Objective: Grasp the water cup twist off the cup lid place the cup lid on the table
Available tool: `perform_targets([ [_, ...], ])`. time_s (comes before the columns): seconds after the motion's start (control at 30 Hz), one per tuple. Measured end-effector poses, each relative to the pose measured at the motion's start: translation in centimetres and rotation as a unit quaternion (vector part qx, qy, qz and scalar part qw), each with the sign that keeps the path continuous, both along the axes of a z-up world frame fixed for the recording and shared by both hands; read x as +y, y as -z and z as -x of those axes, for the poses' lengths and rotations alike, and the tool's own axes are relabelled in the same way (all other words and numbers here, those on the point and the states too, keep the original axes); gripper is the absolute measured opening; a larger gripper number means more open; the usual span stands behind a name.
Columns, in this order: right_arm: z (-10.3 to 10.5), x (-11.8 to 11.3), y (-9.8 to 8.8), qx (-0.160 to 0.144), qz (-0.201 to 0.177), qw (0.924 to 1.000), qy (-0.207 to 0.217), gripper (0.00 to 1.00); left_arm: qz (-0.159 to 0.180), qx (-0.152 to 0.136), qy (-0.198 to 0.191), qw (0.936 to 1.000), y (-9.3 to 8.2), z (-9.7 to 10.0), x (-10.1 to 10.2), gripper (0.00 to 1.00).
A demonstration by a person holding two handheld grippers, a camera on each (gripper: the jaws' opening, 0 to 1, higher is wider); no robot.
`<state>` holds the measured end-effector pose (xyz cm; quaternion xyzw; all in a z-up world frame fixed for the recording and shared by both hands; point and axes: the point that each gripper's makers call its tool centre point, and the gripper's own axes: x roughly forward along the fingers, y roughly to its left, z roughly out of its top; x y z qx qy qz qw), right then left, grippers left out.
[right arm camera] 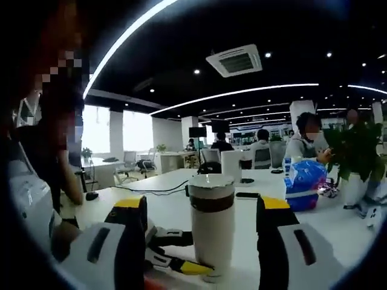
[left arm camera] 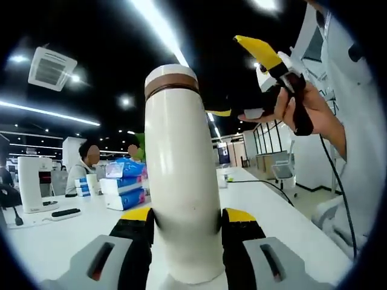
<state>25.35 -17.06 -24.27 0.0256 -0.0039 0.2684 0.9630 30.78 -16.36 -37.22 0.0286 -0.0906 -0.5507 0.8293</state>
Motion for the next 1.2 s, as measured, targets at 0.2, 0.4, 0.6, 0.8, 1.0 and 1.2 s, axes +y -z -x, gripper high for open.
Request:
perform_targets([
  [0.2,-3.1,0.4,-0.9,-0.008,-0.006,0.9999,0.004,0.7,-0.001,0.0,0.0,1.0,0.0,0.0,0.0,0.45],
  [0.4,-4.9,1.4,-0.9,0.003,-0.017,0.9999,0.0,0.6,-0.002,-0.001,0.0,1.0,0.1,0.0,0.0,0.45],
  [0.6,-5.1,1.1,-0.6,0.001,0.009,1.0,0.001,0.46,-0.001,0.0,0.0,1.0,0.1,0.0,0.0,0.45],
  [0.8,-5.1,0.8,-0.3,0.026,-0.003,0.9994,-0.02,0.46,-0.001,0.0,0.001,1.0,0.0,0.1,-0.1,0.45],
  [1.0,-5.1,1.0,0.0,0.03,-0.001,0.9978,-0.059,0.46,-0.001,0.001,0.0,1.0,0.1,0.0,-0.1,0.45],
  [1.2,-5.1,1.2,0.0,0.031,0.015,0.9935,-0.108,0.45,0.0,0.002,-0.001,1.0,0.1,0.0,0.0,0.45],
])
